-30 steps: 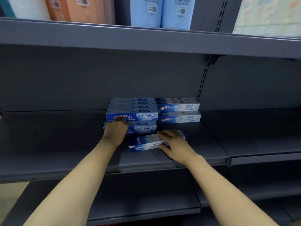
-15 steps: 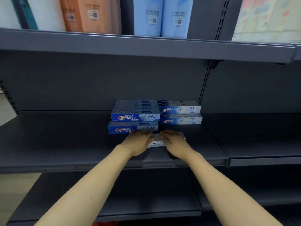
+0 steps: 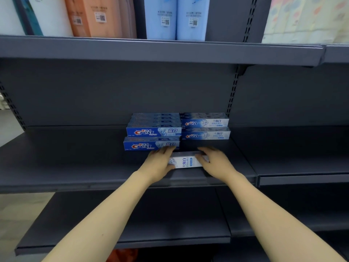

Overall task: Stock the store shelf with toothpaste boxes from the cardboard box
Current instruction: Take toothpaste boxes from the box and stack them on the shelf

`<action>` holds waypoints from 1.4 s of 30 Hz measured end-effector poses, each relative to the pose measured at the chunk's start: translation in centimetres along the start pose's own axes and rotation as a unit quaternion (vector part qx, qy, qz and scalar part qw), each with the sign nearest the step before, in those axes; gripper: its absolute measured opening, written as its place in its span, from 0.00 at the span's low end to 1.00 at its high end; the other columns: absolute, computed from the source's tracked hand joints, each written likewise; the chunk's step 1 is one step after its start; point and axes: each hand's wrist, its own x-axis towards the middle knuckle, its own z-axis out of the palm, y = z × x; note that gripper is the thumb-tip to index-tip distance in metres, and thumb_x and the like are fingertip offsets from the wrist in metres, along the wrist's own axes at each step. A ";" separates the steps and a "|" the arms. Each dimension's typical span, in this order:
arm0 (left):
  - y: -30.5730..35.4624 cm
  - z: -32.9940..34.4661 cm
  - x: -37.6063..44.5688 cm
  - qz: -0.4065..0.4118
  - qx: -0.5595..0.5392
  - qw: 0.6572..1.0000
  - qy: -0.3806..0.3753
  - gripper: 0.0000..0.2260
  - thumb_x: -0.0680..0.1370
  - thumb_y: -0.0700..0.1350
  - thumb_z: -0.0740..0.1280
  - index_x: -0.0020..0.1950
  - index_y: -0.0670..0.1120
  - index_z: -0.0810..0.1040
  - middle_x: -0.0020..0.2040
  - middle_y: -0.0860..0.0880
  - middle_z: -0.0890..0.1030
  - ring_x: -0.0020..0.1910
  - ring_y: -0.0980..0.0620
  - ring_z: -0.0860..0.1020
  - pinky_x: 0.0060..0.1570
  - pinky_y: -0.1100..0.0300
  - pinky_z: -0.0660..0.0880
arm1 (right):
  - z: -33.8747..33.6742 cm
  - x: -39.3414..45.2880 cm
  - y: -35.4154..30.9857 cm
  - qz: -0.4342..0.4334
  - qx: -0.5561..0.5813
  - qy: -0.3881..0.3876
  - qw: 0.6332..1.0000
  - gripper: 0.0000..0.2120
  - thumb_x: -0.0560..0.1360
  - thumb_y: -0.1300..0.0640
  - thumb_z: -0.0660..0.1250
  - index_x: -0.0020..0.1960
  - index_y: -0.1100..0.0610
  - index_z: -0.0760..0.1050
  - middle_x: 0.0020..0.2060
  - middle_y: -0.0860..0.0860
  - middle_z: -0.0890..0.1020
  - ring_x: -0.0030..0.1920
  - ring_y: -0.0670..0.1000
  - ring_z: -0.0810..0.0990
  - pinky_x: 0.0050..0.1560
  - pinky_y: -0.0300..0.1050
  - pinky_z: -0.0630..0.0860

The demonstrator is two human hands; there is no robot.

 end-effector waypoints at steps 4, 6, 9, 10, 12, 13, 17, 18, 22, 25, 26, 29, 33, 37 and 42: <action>0.1 0.0 0.1 -0.023 0.014 1.000 0.007 0.31 0.78 0.49 0.64 0.77 0.46 0.53 0.74 0.46 0.62 0.72 0.46 0.61 0.71 0.54 0.59 | -0.3 -0.4 0.1 -0.038 -0.038 -0.032 0.998 0.25 0.78 0.46 0.61 0.73 0.53 0.65 0.69 0.52 0.71 0.68 0.53 0.69 0.68 0.49 0.66; 0.0 0.1 0.1 -0.030 -0.008 0.999 0.013 0.29 0.78 0.47 0.64 0.76 0.46 0.57 0.73 0.46 0.63 0.72 0.46 0.62 0.71 0.55 0.59 | -0.4 -0.4 0.0 -0.043 -0.070 -0.039 0.996 0.24 0.79 0.49 0.60 0.73 0.54 0.64 0.70 0.52 0.69 0.70 0.53 0.67 0.69 0.49 0.65; -0.3 0.1 -0.1 -0.023 -0.063 0.998 0.018 0.27 0.77 0.45 0.66 0.74 0.47 0.62 0.73 0.48 0.65 0.72 0.48 0.63 0.71 0.55 0.61 | -0.2 -0.4 0.0 -0.052 -0.101 -0.031 0.993 0.23 0.80 0.50 0.59 0.74 0.55 0.63 0.70 0.53 0.69 0.69 0.54 0.66 0.68 0.48 0.65; -0.4 0.0 -0.2 -0.017 -0.068 0.997 0.022 0.26 0.77 0.44 0.66 0.74 0.47 0.63 0.73 0.48 0.66 0.72 0.48 0.63 0.71 0.56 0.61 | -0.2 -0.4 0.0 -0.057 -0.114 -0.026 0.991 0.23 0.80 0.51 0.59 0.74 0.55 0.63 0.69 0.53 0.69 0.68 0.55 0.67 0.67 0.48 0.65; -0.7 -0.5 -0.4 -0.024 -0.057 0.997 0.039 0.25 0.77 0.44 0.66 0.74 0.46 0.63 0.73 0.48 0.66 0.71 0.48 0.64 0.71 0.57 0.61 | -0.1 -0.3 0.0 -0.060 -0.140 -0.010 0.988 0.24 0.80 0.51 0.59 0.74 0.56 0.62 0.69 0.54 0.69 0.67 0.55 0.67 0.67 0.48 0.66; -0.9 -0.7 -0.5 -0.034 -0.048 0.997 0.052 0.25 0.78 0.44 0.66 0.74 0.46 0.63 0.73 0.47 0.66 0.71 0.48 0.64 0.71 0.56 0.62 | -0.2 -0.2 0.0 -0.059 -0.153 0.003 0.986 0.24 0.80 0.52 0.60 0.74 0.56 0.62 0.68 0.54 0.69 0.67 0.56 0.67 0.66 0.48 0.67; -2.0 -1.1 -1.0 -0.026 -0.016 0.996 0.079 0.20 0.78 0.42 0.65 0.70 0.46 0.70 0.69 0.47 0.71 0.68 0.45 0.69 0.66 0.53 0.68 | -0.2 -0.5 0.5 -0.057 -0.154 0.043 0.986 0.23 0.77 0.54 0.64 0.71 0.57 0.68 0.63 0.55 0.73 0.63 0.56 0.69 0.61 0.48 0.70; -2.1 -1.0 -1.1 -0.016 -0.007 0.996 0.090 0.17 0.78 0.43 0.65 0.67 0.45 0.73 0.66 0.46 0.74 0.65 0.45 0.72 0.63 0.52 0.71 | -0.1 -0.8 0.6 -0.068 -0.137 0.053 0.987 0.21 0.77 0.53 0.65 0.68 0.57 0.72 0.60 0.55 0.75 0.61 0.57 0.71 0.58 0.48 0.72; -2.2 0.0 -1.7 0.021 0.015 0.992 0.126 0.09 0.74 0.43 0.70 0.51 0.40 0.83 0.48 0.44 0.83 0.48 0.42 0.80 0.49 0.54 0.75 | 0.2 -1.6 1.2 -0.117 -0.098 0.099 0.983 0.10 0.76 0.55 0.66 0.52 0.59 0.82 0.50 0.55 0.81 0.51 0.59 0.78 0.49 0.47 0.76; -2.2 0.1 -1.8 0.020 0.031 0.989 0.141 0.09 0.73 0.44 0.71 0.51 0.41 0.83 0.47 0.45 0.83 0.48 0.42 0.80 0.50 0.53 0.74 | 0.4 -1.7 1.5 -0.114 -0.092 0.100 0.984 0.11 0.77 0.58 0.65 0.55 0.59 0.81 0.52 0.56 0.82 0.53 0.59 0.78 0.50 0.49 0.77; -2.1 -0.1 -1.8 0.017 0.034 0.990 0.136 0.11 0.74 0.45 0.70 0.53 0.42 0.82 0.50 0.45 0.83 0.51 0.43 0.80 0.53 0.53 0.73 | 0.3 -1.7 1.6 -0.106 -0.090 0.102 0.985 0.12 0.77 0.59 0.64 0.57 0.59 0.80 0.53 0.56 0.81 0.54 0.59 0.78 0.51 0.49 0.77; -1.8 -0.7 -1.4 0.014 0.040 0.994 0.101 0.19 0.78 0.50 0.65 0.66 0.44 0.74 0.65 0.47 0.76 0.64 0.47 0.73 0.63 0.54 0.68 | -0.3 -1.5 1.9 -0.066 -0.098 0.095 0.988 0.17 0.79 0.58 0.59 0.67 0.59 0.73 0.60 0.56 0.78 0.60 0.58 0.74 0.58 0.49 0.73; -1.2 -1.8 -0.7 0.009 0.033 0.999 0.041 0.25 0.79 0.54 0.60 0.74 0.46 0.62 0.74 0.49 0.64 0.72 0.49 0.63 0.70 0.56 0.61 | -1.5 -0.9 1.9 -0.040 -0.124 0.054 0.990 0.22 0.80 0.53 0.56 0.73 0.56 0.64 0.68 0.54 0.72 0.67 0.55 0.68 0.65 0.47 0.66; -0.3 -2.3 -0.1 0.002 0.013 0.999 -0.052 0.28 0.80 0.54 0.59 0.77 0.46 0.55 0.76 0.48 0.59 0.74 0.49 0.59 0.72 0.56 0.57 | -1.8 -0.3 1.0 -0.023 -0.138 -0.043 0.989 0.30 0.79 0.41 0.55 0.77 0.53 0.55 0.74 0.52 0.62 0.73 0.56 0.61 0.70 0.49 0.59; 0.7 -2.2 0.5 -0.002 -0.005 0.998 -0.066 0.25 0.80 0.48 0.61 0.75 0.45 0.59 0.74 0.46 0.63 0.72 0.48 0.63 0.69 0.58 0.60 | -1.5 0.6 0.6 -0.058 -0.143 -0.103 0.983 0.27 0.79 0.43 0.57 0.74 0.55 0.62 0.71 0.53 0.67 0.69 0.56 0.67 0.67 0.47 0.65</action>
